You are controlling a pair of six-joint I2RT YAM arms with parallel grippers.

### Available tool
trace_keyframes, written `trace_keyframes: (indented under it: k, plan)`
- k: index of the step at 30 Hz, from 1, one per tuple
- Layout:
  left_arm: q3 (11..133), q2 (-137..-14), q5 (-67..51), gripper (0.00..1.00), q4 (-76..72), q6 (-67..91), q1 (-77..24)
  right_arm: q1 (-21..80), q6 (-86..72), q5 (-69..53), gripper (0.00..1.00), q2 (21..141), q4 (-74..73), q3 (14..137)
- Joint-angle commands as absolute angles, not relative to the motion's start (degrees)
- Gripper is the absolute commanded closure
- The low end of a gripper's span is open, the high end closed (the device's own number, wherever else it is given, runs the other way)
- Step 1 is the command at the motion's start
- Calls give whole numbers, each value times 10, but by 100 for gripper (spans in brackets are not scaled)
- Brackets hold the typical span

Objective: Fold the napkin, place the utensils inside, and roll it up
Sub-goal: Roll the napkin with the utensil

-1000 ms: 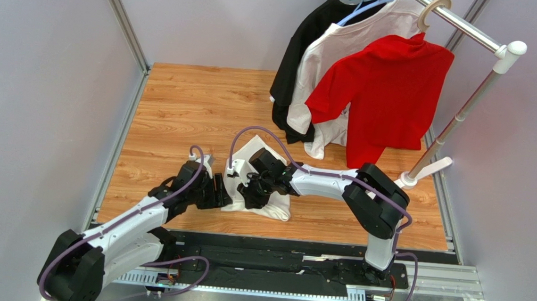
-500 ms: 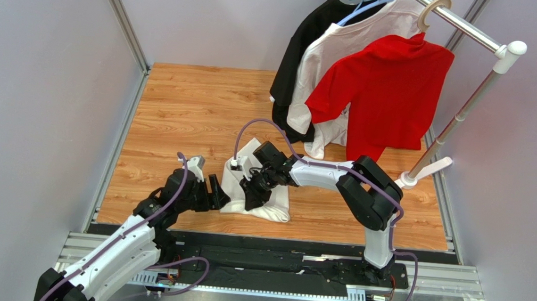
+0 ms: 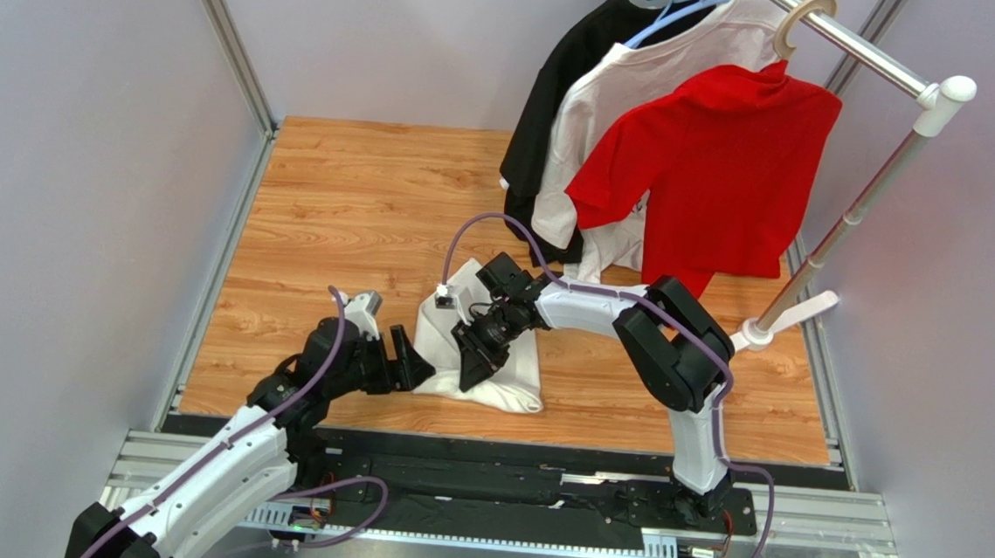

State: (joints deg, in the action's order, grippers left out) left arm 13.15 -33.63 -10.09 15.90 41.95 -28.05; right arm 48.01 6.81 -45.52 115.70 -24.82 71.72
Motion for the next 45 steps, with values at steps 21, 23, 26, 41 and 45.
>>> trace_keyframes:
  k: [21,23,26,41,45]
  plan:
    - [140,-505,-104,38,28,415,-282,474,93,-426,100,1219,-357,745]
    - [139,-511,-104,43,28,414,-282,474,93,-427,100,1221,-357,748]
    - [128,-519,-106,50,19,413,-282,474,92,-432,100,1223,-361,754]
    - [169,-602,-119,100,38,396,-282,475,83,-432,96,1223,-366,771]
    - [188,-614,-112,100,73,391,-282,472,71,-426,76,1209,-365,785]
